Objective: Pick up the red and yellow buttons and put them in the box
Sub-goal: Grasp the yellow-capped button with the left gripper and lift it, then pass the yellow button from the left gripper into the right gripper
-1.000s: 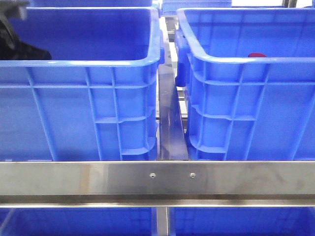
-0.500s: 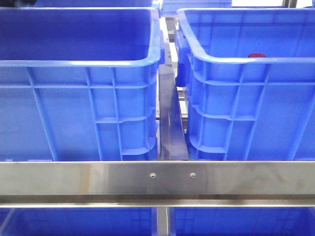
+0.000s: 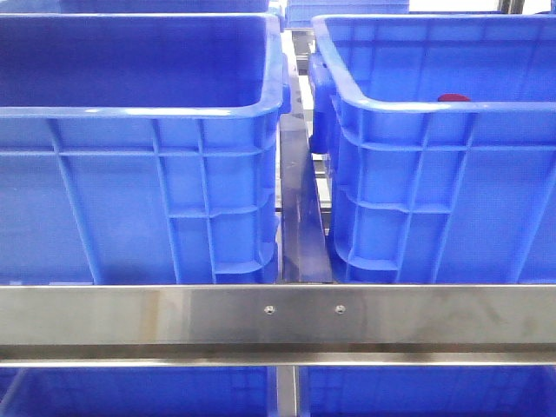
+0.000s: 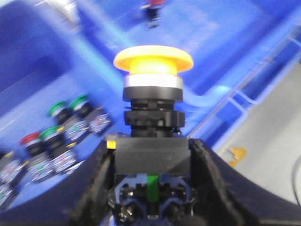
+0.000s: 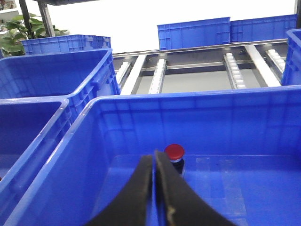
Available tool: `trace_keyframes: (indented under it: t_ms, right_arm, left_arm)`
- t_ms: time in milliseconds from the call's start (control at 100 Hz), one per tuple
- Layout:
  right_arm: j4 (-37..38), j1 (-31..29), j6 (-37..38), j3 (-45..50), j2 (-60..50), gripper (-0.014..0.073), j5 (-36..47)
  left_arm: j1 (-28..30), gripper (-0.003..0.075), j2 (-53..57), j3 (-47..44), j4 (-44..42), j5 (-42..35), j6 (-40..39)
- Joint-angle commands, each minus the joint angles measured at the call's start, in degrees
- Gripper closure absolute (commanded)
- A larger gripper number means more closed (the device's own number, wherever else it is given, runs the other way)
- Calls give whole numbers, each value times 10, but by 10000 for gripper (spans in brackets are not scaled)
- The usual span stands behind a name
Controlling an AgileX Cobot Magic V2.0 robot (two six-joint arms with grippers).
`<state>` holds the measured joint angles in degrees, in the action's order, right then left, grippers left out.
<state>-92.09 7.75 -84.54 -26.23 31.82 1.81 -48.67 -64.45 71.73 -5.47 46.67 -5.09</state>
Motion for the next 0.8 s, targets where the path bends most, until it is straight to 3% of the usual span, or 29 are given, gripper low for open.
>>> trace_keyframes:
  t_ms: [0, 150, 270, 530, 790]
  right_arm:
    - [6, -3, -5, -14, -1, 412, -15]
    - [-7, -3, -5, -14, -1, 148, -25]
    - [-52, -3, -5, -14, -1, 27, -56]
    - [-179, -3, 15, -24, 28, 20, -267]
    - [-179, -3, 123, -82, 135, 20, -496]
  left_arm:
    - [-23, 739, 13, 16, -10, -32, 0]
    - [-29, 739, 13, 16, -10, -31, 0]
    - [-29, 739, 13, 16, -10, -31, 0]
    - [-29, 739, 13, 16, -10, -30, 0]
    - [-29, 739, 13, 16, -10, -19, 0]
